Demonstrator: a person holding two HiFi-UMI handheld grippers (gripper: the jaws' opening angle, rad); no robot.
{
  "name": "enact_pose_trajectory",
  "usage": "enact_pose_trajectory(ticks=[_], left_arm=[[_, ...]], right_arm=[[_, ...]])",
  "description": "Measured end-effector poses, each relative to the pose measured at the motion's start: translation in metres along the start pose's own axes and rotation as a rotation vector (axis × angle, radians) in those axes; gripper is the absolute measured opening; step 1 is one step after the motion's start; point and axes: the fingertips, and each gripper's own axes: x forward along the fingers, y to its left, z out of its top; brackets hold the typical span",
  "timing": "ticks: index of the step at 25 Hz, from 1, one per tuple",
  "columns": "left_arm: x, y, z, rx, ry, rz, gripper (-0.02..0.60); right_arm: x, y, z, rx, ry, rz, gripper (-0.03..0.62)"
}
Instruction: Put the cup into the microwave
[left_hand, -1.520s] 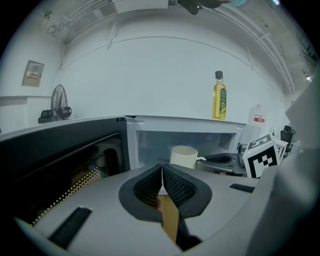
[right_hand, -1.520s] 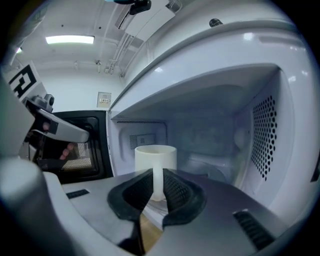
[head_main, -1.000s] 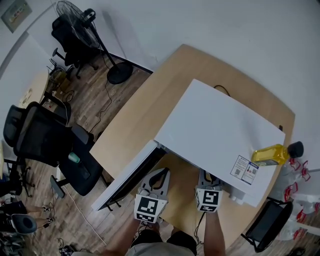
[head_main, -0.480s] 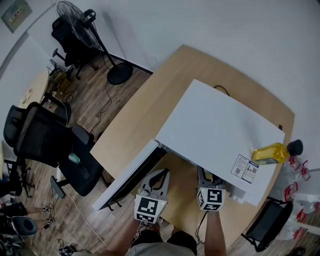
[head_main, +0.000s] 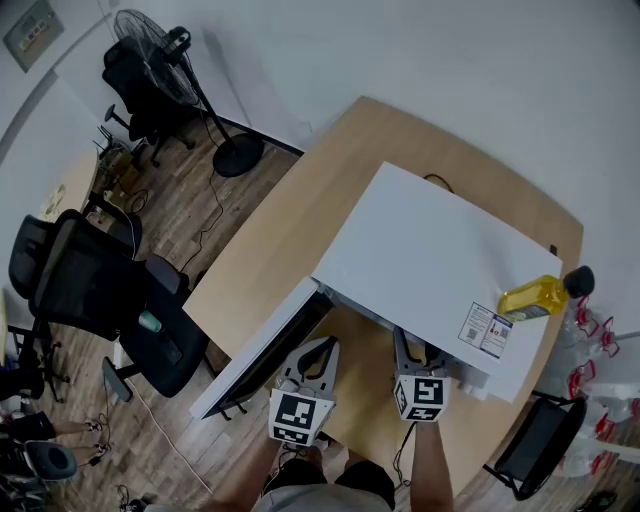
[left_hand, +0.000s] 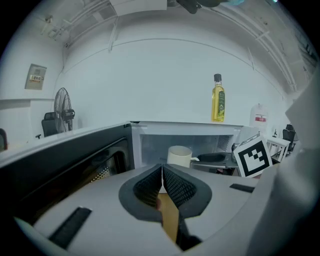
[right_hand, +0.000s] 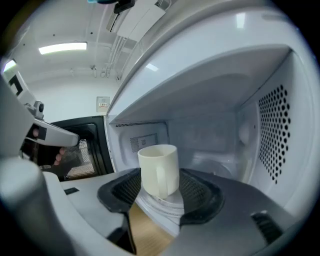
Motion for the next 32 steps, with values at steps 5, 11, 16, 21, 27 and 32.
enact_pose_trajectory(ticks=[5,11,16,21,27,32], left_arm=[[-0.008,-0.004,0.013,0.021,-0.024,-0.023,0.029],[-0.018,-0.015,0.030,0.052,-0.062,-0.067,0.029],[-0.028,-0.023,0.043,0.078,-0.093,-0.109,0.029],[-0.039,-0.032,0.052,0.112,-0.121,-0.155,0.029],[-0.054,-0.047,0.064,0.146,-0.155,-0.218,0.029],[-0.071,-0.065,0.073,0.175,-0.190,-0.277,0.029]], right_arm=[[-0.014,0.001,0.010,-0.003,-0.009,-0.012,0.225],[-0.038,0.009,0.024,-0.008,-0.036,-0.033,0.218],[-0.061,0.016,0.034,-0.008,-0.060,-0.071,0.195],[-0.087,0.016,0.048,-0.021,-0.092,-0.129,0.160],[-0.132,0.013,0.072,-0.032,-0.146,-0.224,0.120],[-0.172,0.012,0.087,-0.050,-0.177,-0.297,0.092]])
